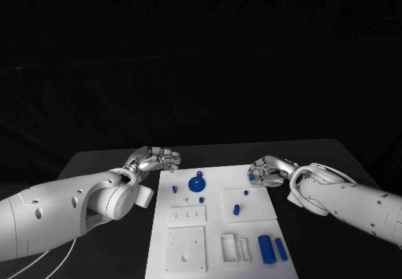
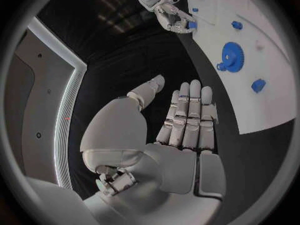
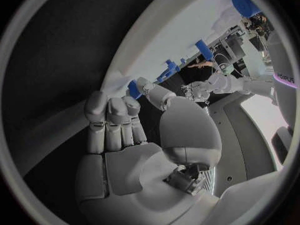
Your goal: Assemble the parts on the task board
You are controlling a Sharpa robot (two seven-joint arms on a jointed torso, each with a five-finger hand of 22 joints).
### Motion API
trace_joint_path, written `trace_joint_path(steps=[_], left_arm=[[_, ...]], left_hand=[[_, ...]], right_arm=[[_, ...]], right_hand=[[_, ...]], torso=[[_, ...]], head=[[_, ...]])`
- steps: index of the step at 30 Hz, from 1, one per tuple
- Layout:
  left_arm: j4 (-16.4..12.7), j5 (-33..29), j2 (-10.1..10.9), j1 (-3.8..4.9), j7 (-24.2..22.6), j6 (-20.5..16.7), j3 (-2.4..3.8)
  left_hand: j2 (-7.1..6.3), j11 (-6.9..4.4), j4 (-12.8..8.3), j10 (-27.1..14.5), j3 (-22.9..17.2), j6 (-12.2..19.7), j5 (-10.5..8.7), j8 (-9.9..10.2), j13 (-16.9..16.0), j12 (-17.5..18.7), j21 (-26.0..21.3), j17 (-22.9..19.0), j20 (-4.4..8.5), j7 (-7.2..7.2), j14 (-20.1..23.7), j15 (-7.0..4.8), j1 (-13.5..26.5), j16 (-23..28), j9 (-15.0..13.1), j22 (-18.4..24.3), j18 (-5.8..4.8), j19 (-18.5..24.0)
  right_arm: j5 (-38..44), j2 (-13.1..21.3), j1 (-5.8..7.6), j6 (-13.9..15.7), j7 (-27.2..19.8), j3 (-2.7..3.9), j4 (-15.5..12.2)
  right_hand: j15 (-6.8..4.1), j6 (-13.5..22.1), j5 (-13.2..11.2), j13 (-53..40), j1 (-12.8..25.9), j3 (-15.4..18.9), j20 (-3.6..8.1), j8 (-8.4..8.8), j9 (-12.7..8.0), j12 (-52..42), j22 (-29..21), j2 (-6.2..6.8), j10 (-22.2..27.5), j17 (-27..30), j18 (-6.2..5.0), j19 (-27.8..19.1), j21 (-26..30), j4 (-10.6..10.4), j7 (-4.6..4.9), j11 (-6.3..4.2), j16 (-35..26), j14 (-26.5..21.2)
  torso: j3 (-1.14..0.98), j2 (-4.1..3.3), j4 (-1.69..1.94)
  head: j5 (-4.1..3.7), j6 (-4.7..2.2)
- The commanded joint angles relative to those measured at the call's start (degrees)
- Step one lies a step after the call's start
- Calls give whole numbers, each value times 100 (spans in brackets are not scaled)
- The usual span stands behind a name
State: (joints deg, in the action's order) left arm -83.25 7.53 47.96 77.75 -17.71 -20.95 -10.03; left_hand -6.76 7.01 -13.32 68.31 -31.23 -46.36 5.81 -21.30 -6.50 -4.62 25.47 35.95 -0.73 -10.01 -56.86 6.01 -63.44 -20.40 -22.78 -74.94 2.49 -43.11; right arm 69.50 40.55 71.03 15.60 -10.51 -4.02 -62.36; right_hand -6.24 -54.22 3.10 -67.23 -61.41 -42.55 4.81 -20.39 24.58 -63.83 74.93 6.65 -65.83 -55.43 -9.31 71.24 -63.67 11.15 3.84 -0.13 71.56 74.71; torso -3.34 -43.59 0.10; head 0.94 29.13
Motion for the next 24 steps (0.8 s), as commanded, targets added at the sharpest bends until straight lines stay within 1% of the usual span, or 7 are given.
trace_joint_path(steps=[1, 4, 7, 9, 13, 21, 24], left_arm=[[-18, 64, -10, 3, 12, 167, 4], [-28, 150, -2, 3, 80, 246, 4], [-56, 304, 10, 4, 190, 298, 5], [-75, 352, 16, 6, 278, 347, 8], [-123, 526, 40, 12, 564, 454, 17], [-156, 720, -50, 58, 1229, 472, 23], [-148, 799, -127, 75, 1478, 478, 23]], left_hand=[[24, -45, -1, 152, -14, -90, 9, -45, -40, -62, 78, 66, 81, 31, -138, -58, 48, -93, -27, -116, 121, -69], [50, -101, 3, 277, 0, -195, 3, -86, -81, -105, 136, 125, 126, 75, -223, -106, 75, -162, -60, -118, 119, -137], [71, -153, 20, 395, 23, -288, -12, -113, -122, -142, 199, 184, 171, 112, -303, -153, 127, -233, -85, -121, 114, -206], [85, -227, 55, 557, 61, -373, -30, -129, -179, -204, 297, 263, 235, 147, -434, -227, 199, -356, -102, -130, 124, -316], [79, -344, 107, 811, 125, -471, -72, -97, -303, -278, 515, 425, 366, 181, -601, -355, 336, -606, -113, -135, 119, -484], [-29, -646, 337, 1580, 271, -618, -234, 7, -838, -666, 1238, 877, 723, 311, -1101, -755, 661, -1505, -118, -147, 149, -950], [-79, -776, 434, 1754, 358, -694, -250, 64, -1403, -1361, 1703, 1254, 922, 430, -1323, -1021, 741, -2180, -116, -146, 181, -1193]], right_arm=[[155, 13, -5, 182, 116, 2, -59], [226, 42, -4, 209, 185, 13, -148], [419, 71, 15, 231, 341, 85, -302], [581, 89, 68, 218, 489, 127, -440], [938, 121, 206, 143, 887, 155, -746], [1719, 53, 400, -24, 2028, 164, -1480], [1792, -12, 435, -49, 2381, 164, -1768]], right_hand=[[-48, -285, -27, 7, -27, -30, 34, -55, 91, -15, 96, -40, -4, -8, -569, 12, -28, 14, 197, -44, -29, 5], [-58, -308, -27, 9, -29, -37, 36, -67, 101, -14, 96, -50, -8, -11, -569, 15, -32, 22, 186, -54, -28, 7], [-67, -328, -28, 9, -34, -46, 41, -78, 111, -13, 95, -54, -10, -14, -569, 17, -35, 38, 177, -64, -28, 7], [-73, -341, -28, 10, -39, -51, 45, -85, 117, -12, 94, -53, -12, -17, -569, 18, -37, 52, 170, -71, -27, 8], [-83, -363, -28, 11, -53, -68, 54, -95, 125, -11, 93, -53, -16, -22, -569, 23, -40, 79, 160, -81, -25, 10], [-99, -405, -26, 13, -97, -146, 70, -111, 138, -5, 86, -20, -21, -30, -569, 34, -41, 144, 142, -99, -24, 12], [-101, -420, -28, 13, -83, -174, 70, -114, 141, -5, 83, -6, -26, -32, -569, 41, -43, 136, 139, -102, -25, 15]], torso=[[-1, 2, 1], [2, 3, 0], [4, 4, -6], [7, 10, -11], [7, 20, -18], [9, 56, -38], [10, 91, -43]], head=[[5, -4], [8, -12], [11, -26], [11, -34], [12, -53], [30, -91], [48, -95]])
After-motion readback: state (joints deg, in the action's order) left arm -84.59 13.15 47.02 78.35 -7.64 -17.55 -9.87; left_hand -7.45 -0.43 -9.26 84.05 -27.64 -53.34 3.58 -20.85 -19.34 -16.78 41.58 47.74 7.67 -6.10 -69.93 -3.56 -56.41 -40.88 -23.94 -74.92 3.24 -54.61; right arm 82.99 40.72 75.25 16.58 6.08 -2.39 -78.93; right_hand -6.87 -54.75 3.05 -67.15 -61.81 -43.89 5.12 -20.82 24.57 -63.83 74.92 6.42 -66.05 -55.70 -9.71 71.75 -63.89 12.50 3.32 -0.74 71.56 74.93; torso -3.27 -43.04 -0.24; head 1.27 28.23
